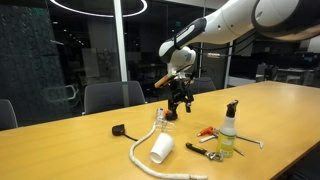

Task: Pick up the cup and put it upright

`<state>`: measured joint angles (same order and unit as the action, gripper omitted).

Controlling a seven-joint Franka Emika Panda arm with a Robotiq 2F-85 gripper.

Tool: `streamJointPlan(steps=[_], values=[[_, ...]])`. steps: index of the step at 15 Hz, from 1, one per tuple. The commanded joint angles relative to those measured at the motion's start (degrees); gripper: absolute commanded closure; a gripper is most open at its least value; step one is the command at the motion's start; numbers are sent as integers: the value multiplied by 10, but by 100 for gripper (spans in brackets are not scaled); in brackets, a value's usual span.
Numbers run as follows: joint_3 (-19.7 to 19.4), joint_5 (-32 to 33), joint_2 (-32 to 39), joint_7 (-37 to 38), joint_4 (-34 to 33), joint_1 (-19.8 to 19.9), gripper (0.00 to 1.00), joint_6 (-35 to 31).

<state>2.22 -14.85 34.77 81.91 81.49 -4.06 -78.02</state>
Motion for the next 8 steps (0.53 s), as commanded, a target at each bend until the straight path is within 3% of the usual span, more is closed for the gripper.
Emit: streamJointPlan(steps=[1,8], values=[[-7,-90,81,98,-117,-2,0,36],[-6,-201,96,240,-78,13,0,-17]])
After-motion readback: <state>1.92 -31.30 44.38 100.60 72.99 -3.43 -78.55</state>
